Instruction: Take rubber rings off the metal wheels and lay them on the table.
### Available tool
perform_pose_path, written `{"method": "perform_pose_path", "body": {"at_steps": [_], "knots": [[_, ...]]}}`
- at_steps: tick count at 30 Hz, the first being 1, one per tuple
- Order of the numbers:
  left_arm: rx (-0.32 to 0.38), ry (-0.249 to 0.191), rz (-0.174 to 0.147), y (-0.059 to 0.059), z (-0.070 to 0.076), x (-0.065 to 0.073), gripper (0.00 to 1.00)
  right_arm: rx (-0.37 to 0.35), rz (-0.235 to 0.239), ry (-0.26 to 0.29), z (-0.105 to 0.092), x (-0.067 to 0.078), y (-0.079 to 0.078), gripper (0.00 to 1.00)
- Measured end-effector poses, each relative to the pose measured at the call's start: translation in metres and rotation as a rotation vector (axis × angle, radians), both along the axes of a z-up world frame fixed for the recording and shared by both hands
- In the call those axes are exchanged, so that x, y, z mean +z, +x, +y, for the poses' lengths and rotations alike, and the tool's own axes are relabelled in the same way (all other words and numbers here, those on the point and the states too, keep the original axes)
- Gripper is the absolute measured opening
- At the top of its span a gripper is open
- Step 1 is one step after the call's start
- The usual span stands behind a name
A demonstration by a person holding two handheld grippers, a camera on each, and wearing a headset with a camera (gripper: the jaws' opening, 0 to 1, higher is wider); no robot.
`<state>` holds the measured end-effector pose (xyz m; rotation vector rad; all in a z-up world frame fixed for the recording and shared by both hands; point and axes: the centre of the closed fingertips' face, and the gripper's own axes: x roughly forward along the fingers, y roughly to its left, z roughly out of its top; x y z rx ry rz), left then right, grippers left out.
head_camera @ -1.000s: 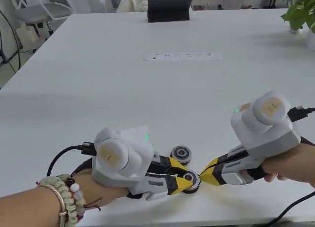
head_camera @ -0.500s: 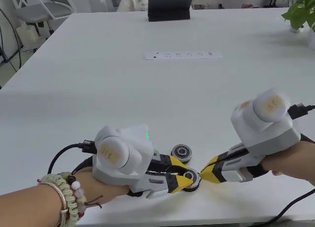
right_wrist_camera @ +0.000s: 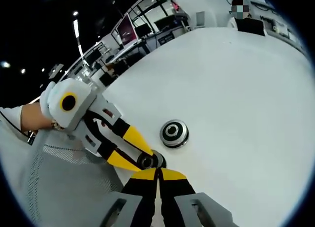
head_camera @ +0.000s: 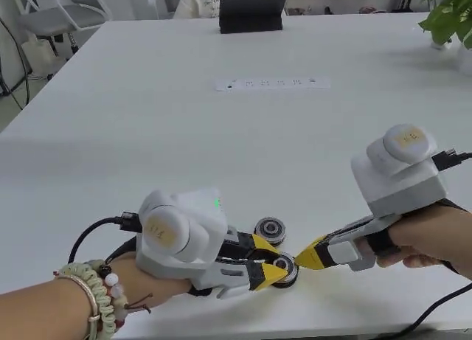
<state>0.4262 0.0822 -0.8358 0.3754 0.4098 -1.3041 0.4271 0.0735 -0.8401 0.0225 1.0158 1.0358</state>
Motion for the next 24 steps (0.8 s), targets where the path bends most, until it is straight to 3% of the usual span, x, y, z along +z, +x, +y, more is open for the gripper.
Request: {"method": "perform_pose_path", "body": {"at_steps": [5, 24], "knots": [[0.003, 0.0, 0.001, 0.0002, 0.0002, -0.0002, 0.08, -0.014, 0.02, 0.012, 0.0021, 0.0009, -0.001, 0.0], [-0.004, 0.002, -0.008, -0.0002, 0.0004, 0.0002, 0.08, -0.007, 0.024, 0.035, 0.0062, 0.0047, -0.003, 0.0]]}}
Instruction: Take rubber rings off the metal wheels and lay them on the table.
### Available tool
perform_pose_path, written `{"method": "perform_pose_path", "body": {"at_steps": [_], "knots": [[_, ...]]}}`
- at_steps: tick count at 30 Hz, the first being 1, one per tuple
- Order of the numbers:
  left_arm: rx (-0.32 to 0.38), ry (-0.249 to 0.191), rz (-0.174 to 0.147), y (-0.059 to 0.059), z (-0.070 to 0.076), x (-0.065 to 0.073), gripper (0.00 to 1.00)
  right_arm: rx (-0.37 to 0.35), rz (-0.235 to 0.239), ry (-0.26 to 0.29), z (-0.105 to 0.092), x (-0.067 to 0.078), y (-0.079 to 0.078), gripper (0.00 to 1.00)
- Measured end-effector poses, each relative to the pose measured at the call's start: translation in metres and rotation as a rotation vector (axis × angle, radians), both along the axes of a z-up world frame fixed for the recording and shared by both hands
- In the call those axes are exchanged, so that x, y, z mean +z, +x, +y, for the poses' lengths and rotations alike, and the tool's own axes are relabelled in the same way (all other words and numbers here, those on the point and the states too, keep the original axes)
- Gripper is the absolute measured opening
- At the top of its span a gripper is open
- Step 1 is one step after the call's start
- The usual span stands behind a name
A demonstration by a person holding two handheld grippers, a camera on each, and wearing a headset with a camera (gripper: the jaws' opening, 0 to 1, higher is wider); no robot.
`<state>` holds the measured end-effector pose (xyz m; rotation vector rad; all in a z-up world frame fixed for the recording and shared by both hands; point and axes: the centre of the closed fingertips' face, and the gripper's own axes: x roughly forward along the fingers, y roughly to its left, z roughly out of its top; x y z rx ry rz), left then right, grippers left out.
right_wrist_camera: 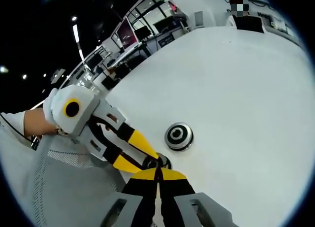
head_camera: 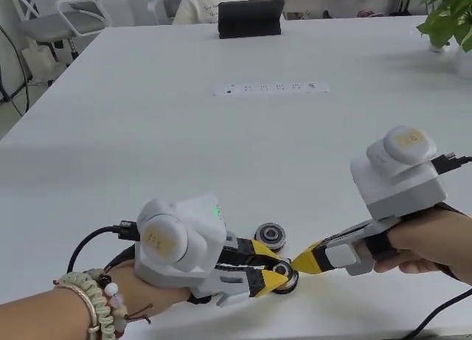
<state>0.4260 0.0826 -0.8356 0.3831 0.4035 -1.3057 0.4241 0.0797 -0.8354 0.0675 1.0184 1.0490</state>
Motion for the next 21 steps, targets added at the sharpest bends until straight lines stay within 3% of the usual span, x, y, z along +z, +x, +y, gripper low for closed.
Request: {"method": "perform_pose_path", "body": {"at_steps": [21], "knots": [[-0.001, -0.001, -0.001, 0.0004, -0.0009, 0.0002, 0.08, 0.009, -0.005, 0.011, 0.0008, 0.0015, 0.0004, 0.0]]}}
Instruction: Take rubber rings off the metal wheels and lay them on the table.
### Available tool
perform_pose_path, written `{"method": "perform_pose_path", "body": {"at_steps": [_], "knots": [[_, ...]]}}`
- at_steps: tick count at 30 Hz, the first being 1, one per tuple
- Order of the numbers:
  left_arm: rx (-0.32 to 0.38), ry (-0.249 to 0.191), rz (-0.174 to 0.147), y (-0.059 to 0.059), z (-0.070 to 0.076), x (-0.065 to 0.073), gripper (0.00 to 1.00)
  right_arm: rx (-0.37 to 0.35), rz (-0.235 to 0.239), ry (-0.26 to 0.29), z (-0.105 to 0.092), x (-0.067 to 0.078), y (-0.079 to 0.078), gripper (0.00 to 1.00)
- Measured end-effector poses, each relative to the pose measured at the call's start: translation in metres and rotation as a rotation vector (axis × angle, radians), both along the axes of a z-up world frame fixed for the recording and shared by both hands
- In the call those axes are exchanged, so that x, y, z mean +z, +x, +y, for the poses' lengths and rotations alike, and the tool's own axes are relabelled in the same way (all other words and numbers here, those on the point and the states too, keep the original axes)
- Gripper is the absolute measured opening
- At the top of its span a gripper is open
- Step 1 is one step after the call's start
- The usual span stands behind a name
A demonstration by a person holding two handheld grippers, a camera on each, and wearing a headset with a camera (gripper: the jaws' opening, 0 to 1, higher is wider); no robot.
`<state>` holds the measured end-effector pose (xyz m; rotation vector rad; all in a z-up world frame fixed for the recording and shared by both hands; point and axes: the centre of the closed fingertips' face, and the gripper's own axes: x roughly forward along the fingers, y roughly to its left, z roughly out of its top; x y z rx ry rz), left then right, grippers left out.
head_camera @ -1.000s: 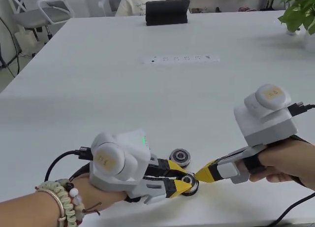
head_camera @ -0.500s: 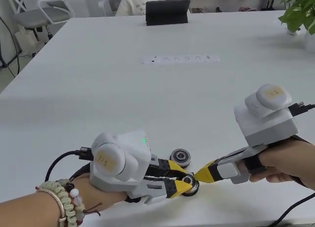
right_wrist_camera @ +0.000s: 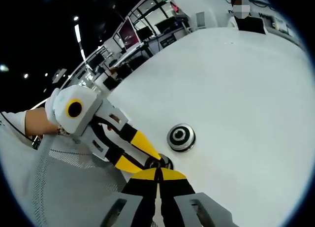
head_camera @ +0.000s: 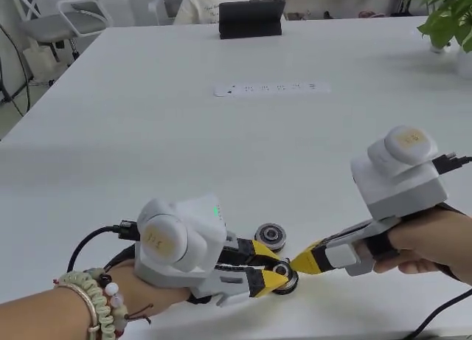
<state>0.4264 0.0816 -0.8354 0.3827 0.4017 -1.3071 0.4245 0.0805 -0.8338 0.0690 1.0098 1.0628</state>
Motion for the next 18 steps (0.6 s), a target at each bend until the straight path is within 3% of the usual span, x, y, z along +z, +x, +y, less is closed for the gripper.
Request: {"method": "perform_pose_path", "body": {"at_steps": [18], "knots": [[0.009, 0.003, 0.007, 0.0002, -0.0001, -0.0006, 0.08, 0.008, 0.0, 0.022, 0.0041, 0.0036, -0.0023, 0.0]]}}
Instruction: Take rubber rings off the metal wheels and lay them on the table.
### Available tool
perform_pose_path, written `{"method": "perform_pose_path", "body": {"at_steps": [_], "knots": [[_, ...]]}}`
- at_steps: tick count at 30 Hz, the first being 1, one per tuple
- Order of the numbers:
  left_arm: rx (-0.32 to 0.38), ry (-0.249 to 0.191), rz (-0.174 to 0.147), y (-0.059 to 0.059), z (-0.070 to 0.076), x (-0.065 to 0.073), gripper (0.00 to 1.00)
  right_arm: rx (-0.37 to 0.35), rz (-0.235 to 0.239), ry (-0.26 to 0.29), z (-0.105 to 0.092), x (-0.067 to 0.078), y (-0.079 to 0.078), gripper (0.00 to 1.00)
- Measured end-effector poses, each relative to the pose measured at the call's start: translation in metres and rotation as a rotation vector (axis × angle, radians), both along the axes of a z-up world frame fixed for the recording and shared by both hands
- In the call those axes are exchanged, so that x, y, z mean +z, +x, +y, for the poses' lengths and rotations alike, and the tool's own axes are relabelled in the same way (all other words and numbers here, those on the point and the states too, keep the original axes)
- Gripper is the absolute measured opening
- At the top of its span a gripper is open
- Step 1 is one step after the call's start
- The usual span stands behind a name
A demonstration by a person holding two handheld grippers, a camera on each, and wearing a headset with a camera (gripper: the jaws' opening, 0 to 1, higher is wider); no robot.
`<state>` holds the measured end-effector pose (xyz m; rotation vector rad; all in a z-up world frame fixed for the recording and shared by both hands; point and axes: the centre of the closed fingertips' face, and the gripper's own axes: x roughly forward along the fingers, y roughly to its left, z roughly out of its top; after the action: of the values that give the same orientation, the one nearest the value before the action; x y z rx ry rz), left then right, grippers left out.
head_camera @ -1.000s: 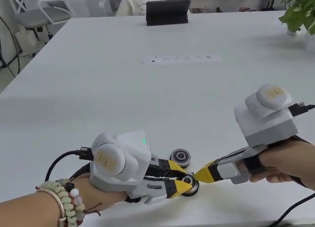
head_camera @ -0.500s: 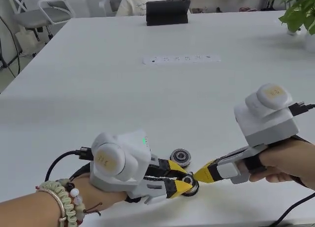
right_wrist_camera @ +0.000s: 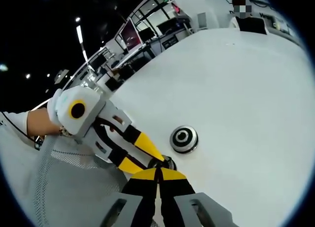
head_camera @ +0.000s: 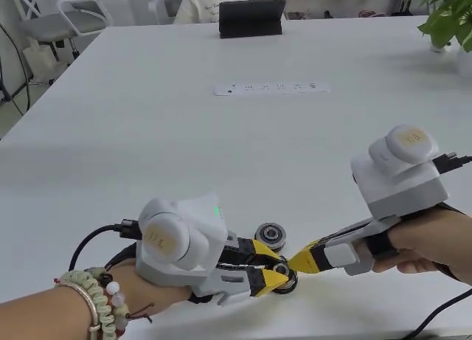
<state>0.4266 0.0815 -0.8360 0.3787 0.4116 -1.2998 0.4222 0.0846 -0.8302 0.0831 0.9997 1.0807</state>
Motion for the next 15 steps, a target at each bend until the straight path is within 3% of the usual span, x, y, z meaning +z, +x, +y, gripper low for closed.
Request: {"method": "perform_pose_path", "body": {"at_steps": [15], "knots": [[0.005, -0.004, 0.004, 0.0002, -0.0002, 0.0, 0.08, -0.011, 0.015, 0.035, 0.0037, 0.0055, -0.0015, 0.0]]}}
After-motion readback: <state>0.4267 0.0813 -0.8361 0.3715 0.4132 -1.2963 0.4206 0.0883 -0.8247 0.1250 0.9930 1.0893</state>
